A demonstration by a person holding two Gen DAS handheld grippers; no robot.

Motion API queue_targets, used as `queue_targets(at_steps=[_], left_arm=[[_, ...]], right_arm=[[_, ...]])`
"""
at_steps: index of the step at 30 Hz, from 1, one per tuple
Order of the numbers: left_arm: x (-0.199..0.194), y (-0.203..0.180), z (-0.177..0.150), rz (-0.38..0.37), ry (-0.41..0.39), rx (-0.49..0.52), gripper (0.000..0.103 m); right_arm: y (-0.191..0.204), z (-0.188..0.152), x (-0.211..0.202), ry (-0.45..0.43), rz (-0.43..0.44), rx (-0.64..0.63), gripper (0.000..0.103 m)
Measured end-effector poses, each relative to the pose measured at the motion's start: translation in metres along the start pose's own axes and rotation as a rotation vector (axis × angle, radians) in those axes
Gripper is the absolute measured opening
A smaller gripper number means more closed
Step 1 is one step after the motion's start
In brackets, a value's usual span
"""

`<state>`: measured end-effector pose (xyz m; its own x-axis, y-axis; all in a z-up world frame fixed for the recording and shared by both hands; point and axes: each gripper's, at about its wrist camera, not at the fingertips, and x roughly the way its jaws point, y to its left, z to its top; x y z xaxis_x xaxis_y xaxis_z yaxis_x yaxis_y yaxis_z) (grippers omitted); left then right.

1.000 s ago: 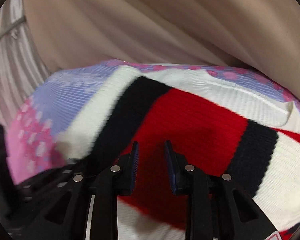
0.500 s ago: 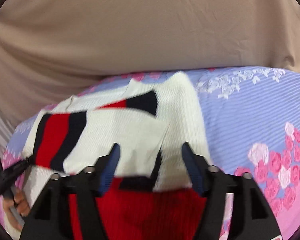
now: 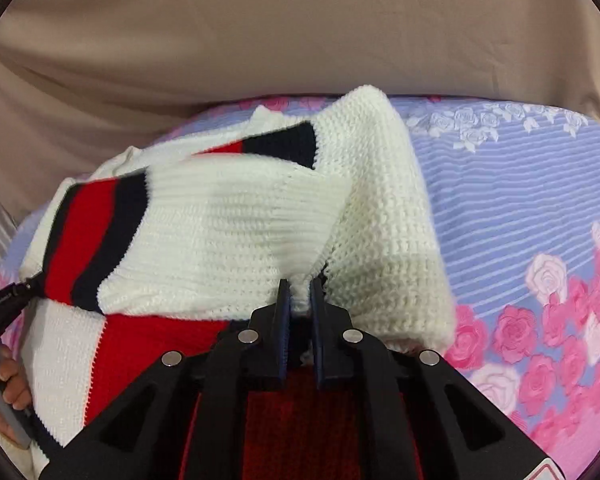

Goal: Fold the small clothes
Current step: 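Fold the sweater side over toward the left gripper with the right gripper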

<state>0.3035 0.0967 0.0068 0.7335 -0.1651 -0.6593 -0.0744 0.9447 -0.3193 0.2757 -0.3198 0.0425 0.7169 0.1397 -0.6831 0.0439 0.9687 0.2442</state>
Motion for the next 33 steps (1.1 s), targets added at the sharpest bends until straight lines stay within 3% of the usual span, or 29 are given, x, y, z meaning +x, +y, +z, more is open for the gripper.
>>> queue_targets(at_steps=[2, 4, 8, 9, 10, 11, 12, 15, 17, 20, 24, 27, 33], left_arm=[[0.0, 0.0, 0.0, -0.003, 0.003, -0.007, 0.008], [0.002, 0.0, 0.001, -0.002, 0.005, -0.005, 0.009], [0.001, 0.002, 0.0, -0.023, 0.005, -0.015, 0.013], [-0.002, 0.004, 0.0, -0.041, -0.001, -0.029, 0.025], [-0.009, 0.006, -0.002, -0.071, -0.01, -0.046, 0.043], [-0.017, 0.006, -0.005, -0.098, -0.021, -0.046, 0.05], [-0.03, 0.005, -0.011, -0.099, -0.041, -0.021, 0.057], [-0.068, 0.003, -0.037, -0.079, -0.057, 0.083, 0.064], [-0.097, 0.012, -0.062, -0.07, -0.021, 0.136, 0.073], [-0.14, 0.037, -0.1, -0.053, 0.024, 0.155, 0.078], [-0.179, 0.066, -0.15, -0.047, 0.099, 0.146, 0.083], [-0.192, 0.074, -0.176, -0.11, 0.148, 0.1, 0.083], [-0.201, 0.063, -0.197, -0.131, 0.106, 0.07, 0.083]], right_arm=[[0.003, -0.002, -0.018, -0.062, 0.029, -0.013, 0.008], [-0.004, -0.008, 0.004, 0.035, -0.015, -0.013, 0.011], [-0.015, -0.007, -0.024, 0.016, -0.002, 0.075, 0.016], [-0.015, -0.011, -0.035, 0.006, 0.0, 0.088, 0.019], [-0.017, -0.021, -0.052, -0.007, 0.013, 0.101, 0.02], [-0.018, -0.033, -0.069, -0.013, 0.021, 0.11, 0.021], [-0.018, -0.045, -0.08, -0.013, 0.018, 0.112, 0.029], [-0.018, -0.094, -0.116, -0.001, -0.024, 0.088, 0.059], [-0.023, -0.137, -0.145, 0.016, -0.074, 0.066, 0.065], [-0.031, -0.19, -0.167, 0.043, -0.113, 0.09, 0.072], [-0.038, -0.236, -0.189, 0.055, -0.081, 0.136, 0.072], [-0.033, -0.242, -0.199, 0.054, 0.02, 0.14, 0.074], [-0.022, -0.243, -0.192, 0.063, 0.158, 0.207, 0.076]])
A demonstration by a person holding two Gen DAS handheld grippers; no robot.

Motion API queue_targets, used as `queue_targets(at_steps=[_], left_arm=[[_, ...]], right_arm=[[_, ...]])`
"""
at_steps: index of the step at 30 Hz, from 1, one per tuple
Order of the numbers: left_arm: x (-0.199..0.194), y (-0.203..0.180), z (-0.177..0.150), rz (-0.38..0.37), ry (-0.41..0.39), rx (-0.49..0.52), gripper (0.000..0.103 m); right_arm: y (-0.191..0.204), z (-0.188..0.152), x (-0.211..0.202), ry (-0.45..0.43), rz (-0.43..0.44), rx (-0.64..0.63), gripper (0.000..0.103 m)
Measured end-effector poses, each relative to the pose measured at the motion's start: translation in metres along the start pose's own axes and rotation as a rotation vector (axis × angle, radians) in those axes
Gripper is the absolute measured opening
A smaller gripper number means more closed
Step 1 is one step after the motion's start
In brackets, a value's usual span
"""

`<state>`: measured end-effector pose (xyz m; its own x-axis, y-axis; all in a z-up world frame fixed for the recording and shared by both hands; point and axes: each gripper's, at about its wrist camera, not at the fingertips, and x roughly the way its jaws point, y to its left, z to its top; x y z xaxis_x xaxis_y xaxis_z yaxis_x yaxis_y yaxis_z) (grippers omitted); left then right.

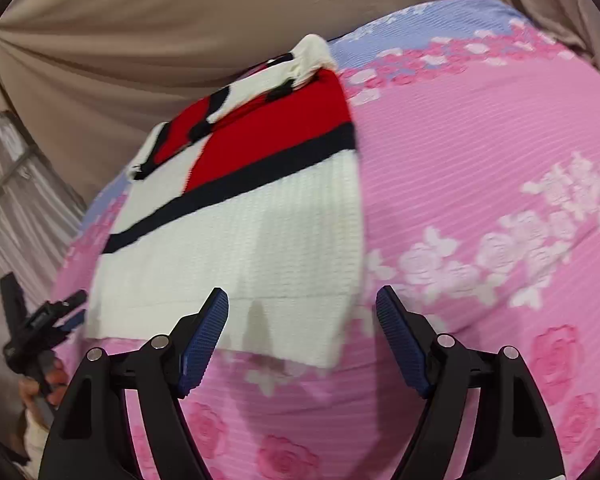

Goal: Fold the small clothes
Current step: 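Fold the sweater side over toward the left gripper with the right gripper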

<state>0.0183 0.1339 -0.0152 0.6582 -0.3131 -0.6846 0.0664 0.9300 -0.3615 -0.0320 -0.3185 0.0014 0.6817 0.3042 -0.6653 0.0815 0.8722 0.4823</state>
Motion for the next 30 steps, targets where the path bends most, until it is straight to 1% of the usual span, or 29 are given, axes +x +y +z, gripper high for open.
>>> queue_targets(at_steps=[2, 3, 5, 6, 7, 8, 9, 11, 12, 13, 14, 16, 18, 21, 23, 24, 25, 26, 27, 28, 29, 30], left_arm=[[0.002, -0.007, 0.0, -0.057, 0.018, -0.01, 0.083], [0.002, -0.011, -0.002, -0.063, 0.016, -0.013, 0.082], [0.005, -0.02, -0.005, -0.038, 0.007, 0.011, 0.074], [0.006, -0.024, -0.006, -0.014, 0.001, 0.03, 0.066], [0.008, -0.027, -0.006, -0.009, 0.003, 0.041, 0.049], [0.01, -0.028, -0.006, -0.008, 0.013, 0.042, 0.042], [0.011, -0.029, -0.005, 0.012, 0.009, 0.041, 0.036], [0.012, -0.028, -0.004, 0.03, 0.015, 0.039, 0.021], [0.012, -0.027, -0.003, 0.03, 0.023, 0.028, 0.01], [0.012, -0.025, -0.002, 0.015, 0.027, 0.015, 0.008], [0.009, -0.022, -0.002, -0.002, 0.026, -0.002, 0.007], [0.0, -0.02, -0.002, -0.029, 0.017, -0.02, 0.006], [-0.015, -0.021, -0.002, -0.056, 0.007, -0.015, 0.006], [-0.029, -0.021, -0.006, -0.071, 0.007, 0.005, 0.007], [-0.026, -0.017, -0.009, -0.05, 0.021, 0.005, 0.008], [-0.021, -0.014, -0.011, -0.037, 0.031, 0.004, 0.011], [-0.013, -0.008, -0.013, -0.008, 0.042, -0.018, 0.012], [-0.008, -0.003, -0.015, 0.001, 0.051, -0.04, 0.016], [-0.006, 0.003, -0.016, -0.017, 0.037, -0.065, 0.017], [-0.008, 0.007, -0.016, -0.025, 0.011, -0.098, 0.022], [-0.009, 0.009, -0.015, -0.034, 0.004, -0.123, 0.026], [-0.009, 0.01, -0.013, -0.044, 0.001, -0.131, 0.038]], right_arm=[[0.004, 0.001, 0.002, 0.003, -0.005, -0.012, 0.075], [0.005, 0.001, 0.003, 0.001, -0.006, -0.008, 0.075], [0.004, 0.004, 0.005, -0.003, 0.004, 0.013, 0.076], [0.003, 0.006, 0.006, -0.006, 0.011, 0.026, 0.076], [0.002, 0.007, 0.008, -0.01, 0.02, 0.041, 0.076], [0.002, 0.009, 0.01, -0.014, 0.021, 0.047, 0.075], [0.002, 0.009, 0.011, -0.017, 0.018, 0.052, 0.072], [0.004, 0.01, 0.014, -0.014, 0.01, 0.051, 0.059], [0.003, 0.01, 0.016, -0.005, 0.012, 0.053, 0.04], [0.003, 0.009, 0.02, 0.009, 0.02, 0.058, 0.014], [0.002, 0.009, 0.02, 0.015, 0.034, 0.065, 0.008], [0.003, 0.007, 0.011, -0.025, 0.039, 0.058, 0.008], [0.006, 0.001, 0.001, -0.055, 0.048, 0.043, 0.008], [0.005, -0.009, -0.004, -0.04, 0.07, 0.04, 0.008], [0.002, -0.009, -0.002, -0.017, 0.082, 0.04, 0.009], [0.001, -0.008, 0.002, 0.003, 0.079, 0.046, 0.013], [0.0, -0.007, 0.007, 0.031, 0.067, 0.052, 0.015], [0.0, -0.006, 0.012, 0.055, 0.062, 0.054, 0.015], [0.0, -0.005, 0.012, 0.056, 0.068, 0.051, 0.015], [0.0, -0.005, 0.013, 0.059, 0.079, 0.047, 0.021], [0.001, -0.004, 0.013, 0.06, 0.099, 0.046, 0.024], [0.001, -0.003, 0.013, 0.06, 0.118, 0.047, 0.035]])
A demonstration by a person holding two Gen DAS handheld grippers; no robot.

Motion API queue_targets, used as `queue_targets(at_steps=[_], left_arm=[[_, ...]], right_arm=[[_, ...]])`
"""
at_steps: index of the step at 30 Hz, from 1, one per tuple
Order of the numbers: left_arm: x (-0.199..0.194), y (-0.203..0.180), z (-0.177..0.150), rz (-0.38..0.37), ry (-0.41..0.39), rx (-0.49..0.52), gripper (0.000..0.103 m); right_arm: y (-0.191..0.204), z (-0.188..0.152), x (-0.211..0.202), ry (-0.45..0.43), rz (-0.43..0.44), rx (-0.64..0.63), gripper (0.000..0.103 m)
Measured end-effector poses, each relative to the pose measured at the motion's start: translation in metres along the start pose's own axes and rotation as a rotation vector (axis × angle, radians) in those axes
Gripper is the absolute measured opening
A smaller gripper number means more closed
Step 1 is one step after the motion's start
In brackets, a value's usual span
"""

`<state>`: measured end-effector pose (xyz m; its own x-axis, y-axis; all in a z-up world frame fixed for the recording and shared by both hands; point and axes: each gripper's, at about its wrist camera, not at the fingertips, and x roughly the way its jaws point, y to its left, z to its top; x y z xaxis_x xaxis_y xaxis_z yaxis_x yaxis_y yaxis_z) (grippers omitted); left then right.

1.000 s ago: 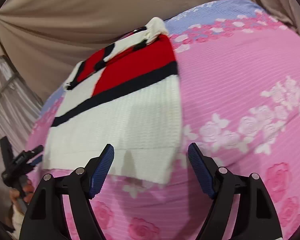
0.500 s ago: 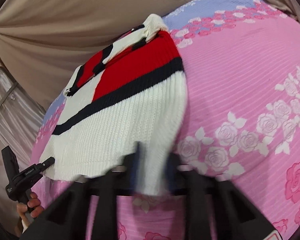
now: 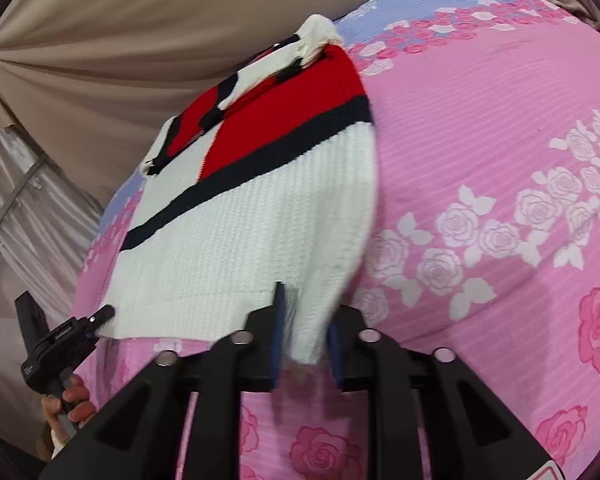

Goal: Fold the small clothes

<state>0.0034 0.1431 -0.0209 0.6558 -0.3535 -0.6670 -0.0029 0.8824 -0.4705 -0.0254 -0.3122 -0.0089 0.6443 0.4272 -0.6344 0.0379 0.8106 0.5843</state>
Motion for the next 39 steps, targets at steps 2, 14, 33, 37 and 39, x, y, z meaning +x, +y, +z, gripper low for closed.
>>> queue_targets(at_steps=[2, 14, 33, 37, 39], left_arm=[[0.003, -0.006, 0.005, -0.022, -0.005, 0.017, 0.059], [-0.058, -0.031, 0.008, -0.118, -0.055, 0.151, 0.006], [-0.263, -0.066, -0.027, -0.346, -0.366, 0.393, 0.006], [-0.196, -0.077, 0.024, -0.266, -0.311, 0.374, 0.006], [-0.152, -0.082, 0.047, -0.198, -0.27, 0.364, 0.006]], right_arm=[[0.004, 0.003, 0.001, -0.004, 0.027, -0.009, 0.051], [0.016, -0.014, -0.056, -0.167, 0.098, -0.073, 0.007], [0.051, -0.07, -0.253, -0.579, 0.369, -0.264, 0.007], [0.042, -0.01, -0.202, -0.551, 0.274, -0.199, 0.007], [0.033, 0.015, -0.171, -0.519, 0.228, -0.15, 0.007]])
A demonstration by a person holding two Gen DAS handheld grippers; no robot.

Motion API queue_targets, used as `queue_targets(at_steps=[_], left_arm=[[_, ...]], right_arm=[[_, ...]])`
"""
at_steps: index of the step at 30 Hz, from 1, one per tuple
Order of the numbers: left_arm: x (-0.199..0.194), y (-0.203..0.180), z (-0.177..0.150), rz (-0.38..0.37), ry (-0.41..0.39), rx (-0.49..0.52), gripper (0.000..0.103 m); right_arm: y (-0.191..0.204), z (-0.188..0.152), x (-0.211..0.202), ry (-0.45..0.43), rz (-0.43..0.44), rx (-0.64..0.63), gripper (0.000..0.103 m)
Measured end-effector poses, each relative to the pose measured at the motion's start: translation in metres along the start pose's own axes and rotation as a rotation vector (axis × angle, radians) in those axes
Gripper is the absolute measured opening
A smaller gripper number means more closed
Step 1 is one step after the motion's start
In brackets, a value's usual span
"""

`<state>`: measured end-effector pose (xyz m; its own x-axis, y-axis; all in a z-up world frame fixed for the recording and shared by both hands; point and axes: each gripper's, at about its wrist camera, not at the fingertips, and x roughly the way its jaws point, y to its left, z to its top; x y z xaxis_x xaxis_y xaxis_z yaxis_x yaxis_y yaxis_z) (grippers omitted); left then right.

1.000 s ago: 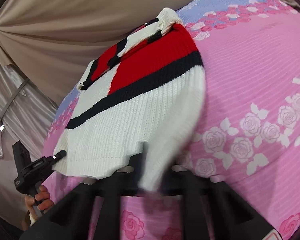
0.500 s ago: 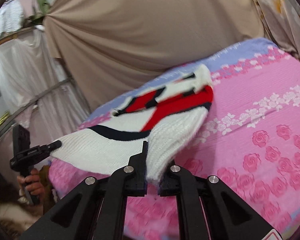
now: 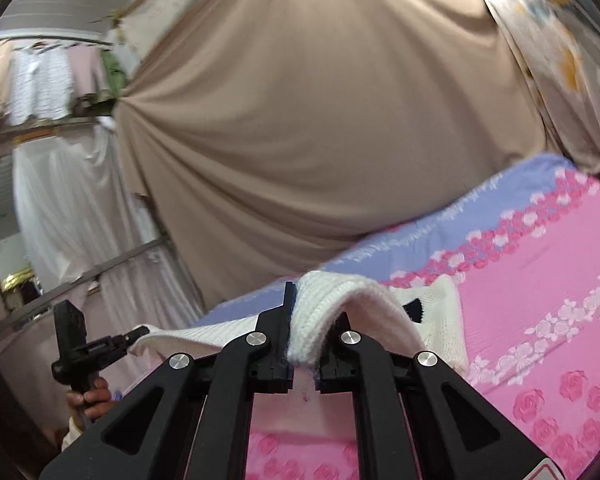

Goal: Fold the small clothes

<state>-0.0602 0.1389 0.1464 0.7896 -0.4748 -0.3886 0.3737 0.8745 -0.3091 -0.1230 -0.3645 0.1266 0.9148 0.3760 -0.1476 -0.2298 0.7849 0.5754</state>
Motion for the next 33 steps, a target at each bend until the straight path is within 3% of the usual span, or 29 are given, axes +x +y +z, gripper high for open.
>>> queue_targets(at_steps=[4, 6, 11, 15, 17, 18, 19, 21, 22, 24, 27, 33], left_arm=[[0.079, 0.017, -0.006, 0.16, 0.082, 0.0, 0.006], [0.108, 0.026, -0.013, 0.206, 0.129, -0.014, 0.006], [0.156, 0.045, -0.021, 0.24, 0.179, -0.048, 0.007], [0.2, 0.062, -0.032, 0.274, 0.257, -0.093, 0.012], [0.198, 0.069, -0.034, 0.242, 0.254, -0.137, 0.015], [0.19, 0.07, -0.033, 0.219, 0.241, -0.158, 0.023], [0.176, 0.073, -0.032, 0.199, 0.217, -0.184, 0.042], [0.143, 0.074, -0.029, 0.156, 0.161, -0.213, 0.067], [0.124, 0.075, -0.03, 0.142, 0.141, -0.214, 0.075], [0.097, 0.076, -0.036, 0.138, 0.145, -0.202, 0.077], [0.073, 0.081, -0.063, 0.147, 0.219, -0.208, 0.077], [0.08, 0.078, -0.109, 0.123, 0.315, -0.267, 0.076]], right_arm=[[-0.033, -0.005, 0.066, 0.091, -0.106, 0.038, 0.007], [-0.049, -0.011, 0.09, 0.129, -0.142, 0.073, 0.007], [-0.093, -0.019, 0.137, 0.204, -0.173, 0.175, 0.008], [-0.112, -0.023, 0.168, 0.295, -0.214, 0.226, 0.015], [-0.115, -0.02, 0.155, 0.259, -0.183, 0.277, 0.019], [-0.113, -0.017, 0.144, 0.229, -0.177, 0.282, 0.028], [-0.109, -0.013, 0.126, 0.186, -0.181, 0.273, 0.045], [-0.101, -0.012, 0.094, 0.149, -0.193, 0.234, 0.063], [-0.097, -0.015, 0.078, 0.159, -0.209, 0.204, 0.063], [-0.092, -0.028, 0.055, 0.2, -0.251, 0.166, 0.063], [-0.092, -0.063, 0.025, 0.281, -0.313, 0.152, 0.063], [-0.089, -0.102, 0.031, 0.358, -0.291, 0.193, 0.063]])
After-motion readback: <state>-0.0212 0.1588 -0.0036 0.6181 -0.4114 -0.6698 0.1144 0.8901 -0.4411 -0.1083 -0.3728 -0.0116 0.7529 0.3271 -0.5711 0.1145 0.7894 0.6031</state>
